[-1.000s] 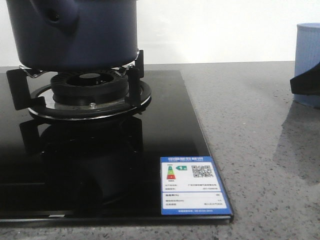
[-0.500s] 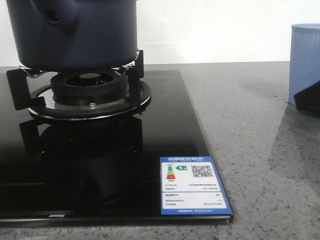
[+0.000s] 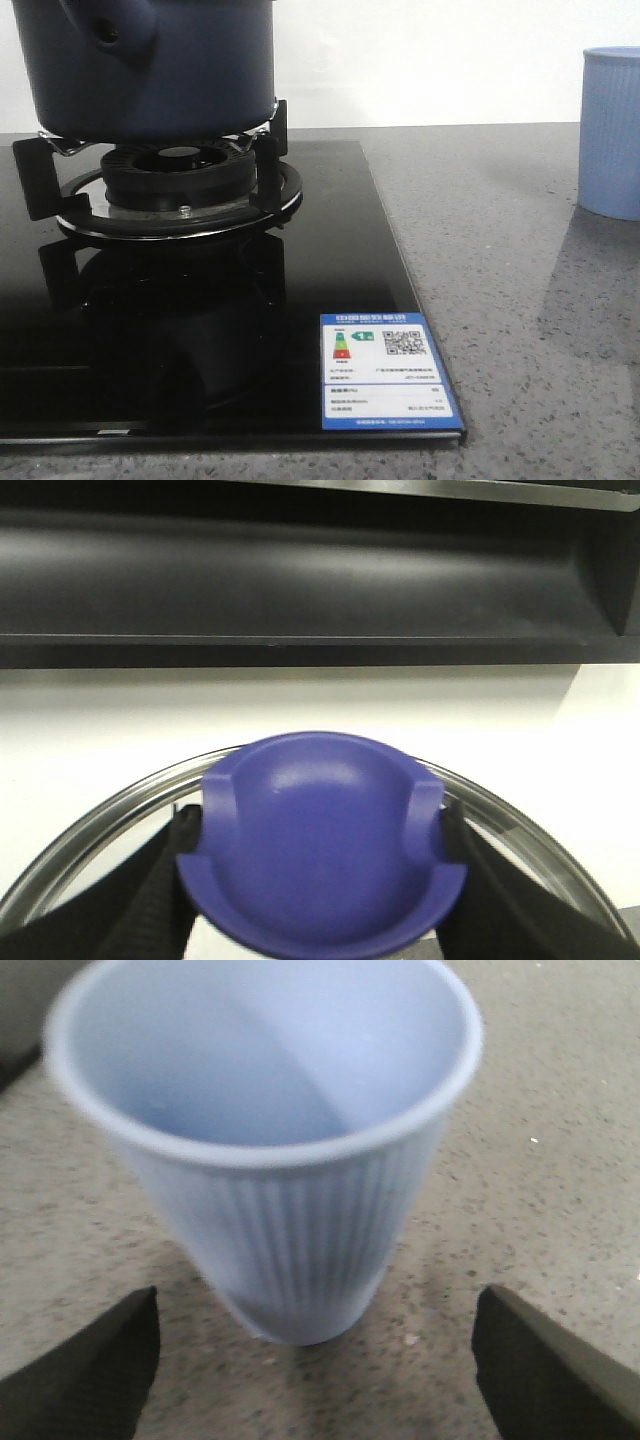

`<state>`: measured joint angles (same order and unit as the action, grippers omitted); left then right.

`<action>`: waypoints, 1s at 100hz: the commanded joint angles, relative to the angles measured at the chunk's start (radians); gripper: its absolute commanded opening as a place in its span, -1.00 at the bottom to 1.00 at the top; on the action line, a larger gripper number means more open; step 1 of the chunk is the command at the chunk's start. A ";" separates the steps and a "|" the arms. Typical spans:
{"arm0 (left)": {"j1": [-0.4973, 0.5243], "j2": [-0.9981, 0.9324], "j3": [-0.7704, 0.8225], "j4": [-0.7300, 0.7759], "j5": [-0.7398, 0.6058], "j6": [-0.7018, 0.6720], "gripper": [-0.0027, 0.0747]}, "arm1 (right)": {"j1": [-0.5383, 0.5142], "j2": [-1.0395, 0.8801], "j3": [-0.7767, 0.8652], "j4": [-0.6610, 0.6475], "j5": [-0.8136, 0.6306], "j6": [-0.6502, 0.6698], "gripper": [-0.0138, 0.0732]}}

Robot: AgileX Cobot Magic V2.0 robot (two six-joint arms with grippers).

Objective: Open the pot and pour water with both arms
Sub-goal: 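Open the right gripper and withdraw it from the cup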

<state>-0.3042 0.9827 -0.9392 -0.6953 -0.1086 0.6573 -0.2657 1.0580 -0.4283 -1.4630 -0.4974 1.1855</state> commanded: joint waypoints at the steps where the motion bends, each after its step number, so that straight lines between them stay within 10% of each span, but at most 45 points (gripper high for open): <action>1: 0.000 -0.023 -0.040 0.011 -0.083 0.002 0.03 | -0.006 -0.071 -0.010 -0.071 -0.054 0.108 0.64; 31: 0.000 -0.023 -0.040 0.011 -0.049 0.002 0.03 | -0.006 -0.299 0.002 -0.400 -0.145 0.493 0.64; 100: -0.221 0.111 -0.040 0.002 -0.045 0.002 0.03 | -0.006 -0.412 0.002 -0.400 -0.234 0.536 0.64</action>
<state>-0.5038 1.0907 -0.9392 -0.6953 -0.0433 0.6573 -0.2657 0.6496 -0.4001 -1.8320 -0.7328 1.7178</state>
